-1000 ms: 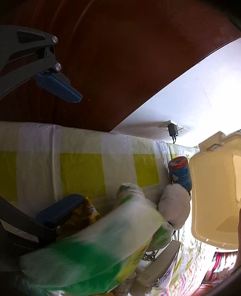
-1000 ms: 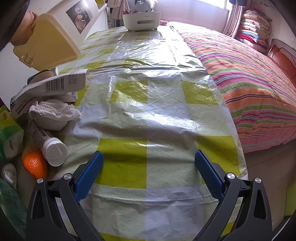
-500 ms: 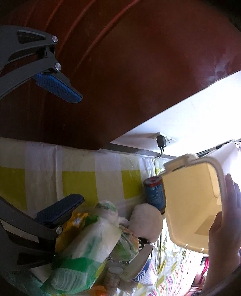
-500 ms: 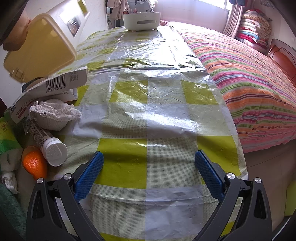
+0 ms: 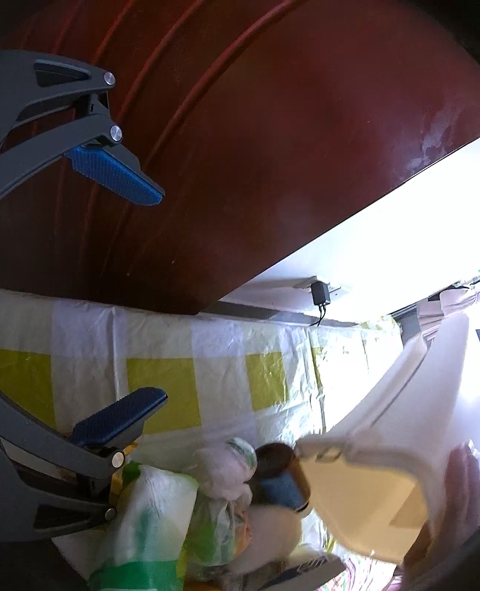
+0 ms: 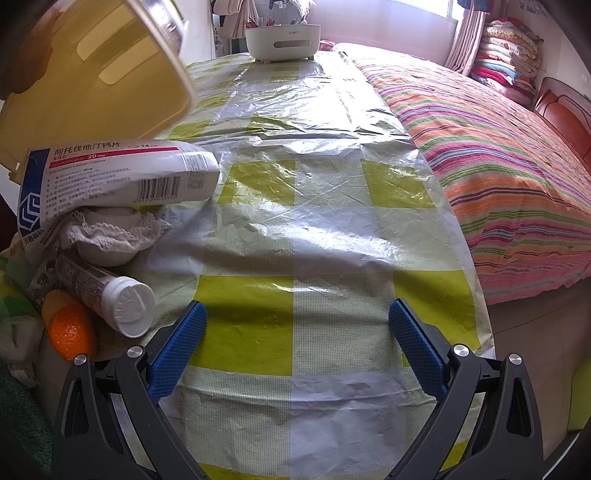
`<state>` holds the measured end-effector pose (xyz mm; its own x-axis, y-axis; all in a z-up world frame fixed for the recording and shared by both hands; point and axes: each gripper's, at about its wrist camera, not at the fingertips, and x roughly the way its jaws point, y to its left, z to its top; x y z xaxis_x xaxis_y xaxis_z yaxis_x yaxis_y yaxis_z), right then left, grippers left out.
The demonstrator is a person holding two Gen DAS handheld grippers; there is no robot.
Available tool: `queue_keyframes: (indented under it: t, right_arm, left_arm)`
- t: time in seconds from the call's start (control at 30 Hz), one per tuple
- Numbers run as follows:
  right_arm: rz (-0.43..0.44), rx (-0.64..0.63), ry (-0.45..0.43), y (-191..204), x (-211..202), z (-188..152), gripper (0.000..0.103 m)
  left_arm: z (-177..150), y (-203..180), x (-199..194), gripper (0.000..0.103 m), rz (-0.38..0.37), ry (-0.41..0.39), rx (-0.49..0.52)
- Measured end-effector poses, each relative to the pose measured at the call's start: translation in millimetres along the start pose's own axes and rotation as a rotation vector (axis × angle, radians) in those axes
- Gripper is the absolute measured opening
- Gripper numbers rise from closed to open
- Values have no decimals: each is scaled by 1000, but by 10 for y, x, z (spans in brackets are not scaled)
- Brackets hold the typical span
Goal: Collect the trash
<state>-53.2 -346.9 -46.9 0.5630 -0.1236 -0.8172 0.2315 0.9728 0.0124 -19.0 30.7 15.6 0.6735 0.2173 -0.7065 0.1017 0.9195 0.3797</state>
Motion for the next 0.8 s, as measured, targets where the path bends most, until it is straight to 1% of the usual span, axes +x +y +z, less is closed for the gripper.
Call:
queue_keyframes:
  t: [0.13, 0.23, 0.33, 0.5, 0.67, 0.8]
  right_arm:
    - [0, 0, 0, 4, 3, 0, 97]
    - [0, 0, 0, 4, 2, -1, 97]
    - [0, 0, 0, 4, 3, -1, 97]
    - [0, 0, 0, 1, 0, 0, 97]
    - [0, 0, 0, 0, 0, 0, 97]
    - [0, 0, 0, 3, 1, -1, 97]
  left_arm:
    - [23, 21, -76, 97, 20, -50, -21]
    - [51, 100, -220, 97, 25, -118, -60]
    - [71, 163, -238, 97, 16, -131, -95]
    - [61, 139, -258, 97, 22, -147, -83]
    - [42, 213, -492, 97, 30, -202, -119]
    - [40, 241, -583, 97, 40, -241, -137]
